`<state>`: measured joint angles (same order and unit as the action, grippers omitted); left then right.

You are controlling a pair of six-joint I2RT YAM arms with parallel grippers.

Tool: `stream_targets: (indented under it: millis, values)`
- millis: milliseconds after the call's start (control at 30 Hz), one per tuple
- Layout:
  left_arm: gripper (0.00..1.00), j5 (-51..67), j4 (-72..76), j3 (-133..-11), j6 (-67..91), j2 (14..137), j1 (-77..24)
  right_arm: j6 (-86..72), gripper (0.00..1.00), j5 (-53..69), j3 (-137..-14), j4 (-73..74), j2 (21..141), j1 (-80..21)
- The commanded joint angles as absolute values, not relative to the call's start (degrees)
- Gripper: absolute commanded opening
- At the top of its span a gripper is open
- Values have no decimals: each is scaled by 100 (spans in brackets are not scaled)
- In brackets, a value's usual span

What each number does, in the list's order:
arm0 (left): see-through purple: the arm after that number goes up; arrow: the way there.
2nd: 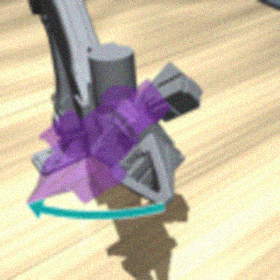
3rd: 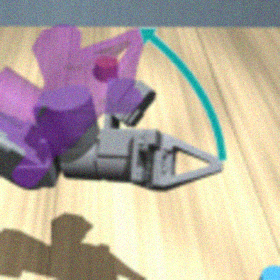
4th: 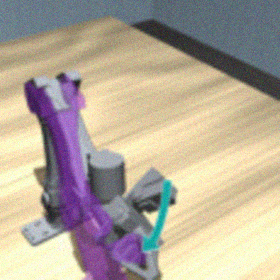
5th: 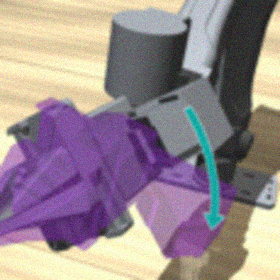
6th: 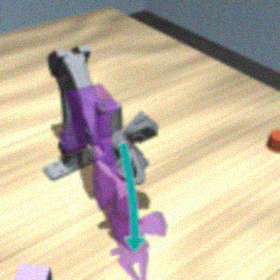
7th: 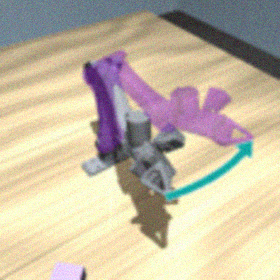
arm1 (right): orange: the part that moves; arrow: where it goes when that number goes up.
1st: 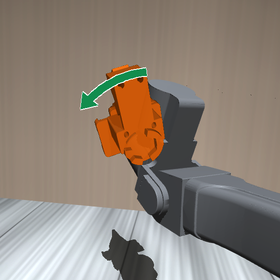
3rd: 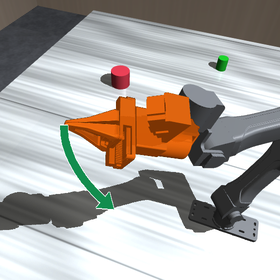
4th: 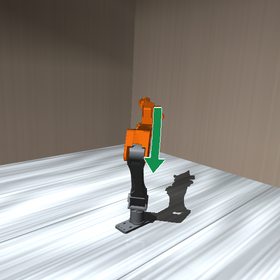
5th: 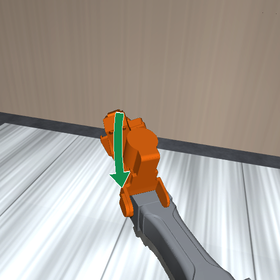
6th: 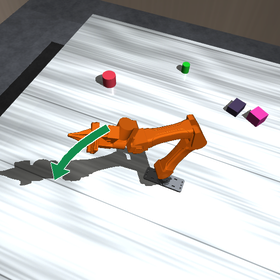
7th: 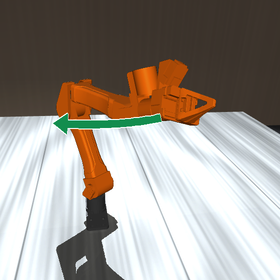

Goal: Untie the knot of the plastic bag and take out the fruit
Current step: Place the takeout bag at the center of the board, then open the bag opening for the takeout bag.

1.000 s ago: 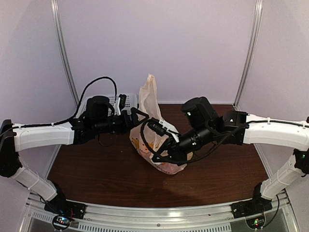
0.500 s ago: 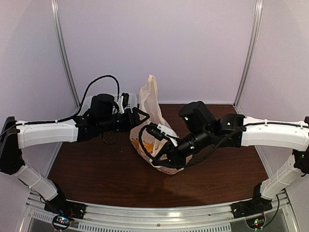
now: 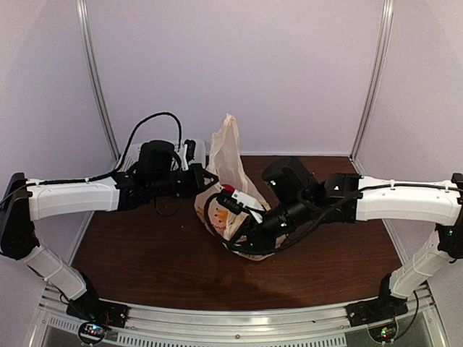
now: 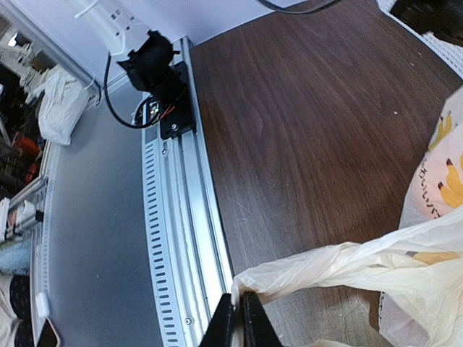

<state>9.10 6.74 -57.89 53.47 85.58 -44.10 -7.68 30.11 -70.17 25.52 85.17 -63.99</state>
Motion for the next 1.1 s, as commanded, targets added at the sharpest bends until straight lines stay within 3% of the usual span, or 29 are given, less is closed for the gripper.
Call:
stream_targets:
  millis: [0,67,167,333,667,1067]
  values:
    - [0,755,486,-5918,5140,8495,-4438,-815,24,2302,-7127,2645,8178,-6425]
    - [0,719,412,-5844,5026,8400,-4437,-861,47,1946,-7226,2727,7977,-6368]
    - [0,734,404,-5660,4886,8242,-4438,-959,73,1475,-7362,2782,7636,-6225]
    - [0,750,435,-5378,4773,8012,-4438,-1184,96,845,-7411,2511,7058,-5914]
    - [0,840,549,-5247,4667,7953,-4438,-1847,99,-1349,-8131,3134,7956,-5674]
    - [0,831,580,-5204,4640,7934,-4438,-2248,96,-1883,-8886,3516,9522,-5669]
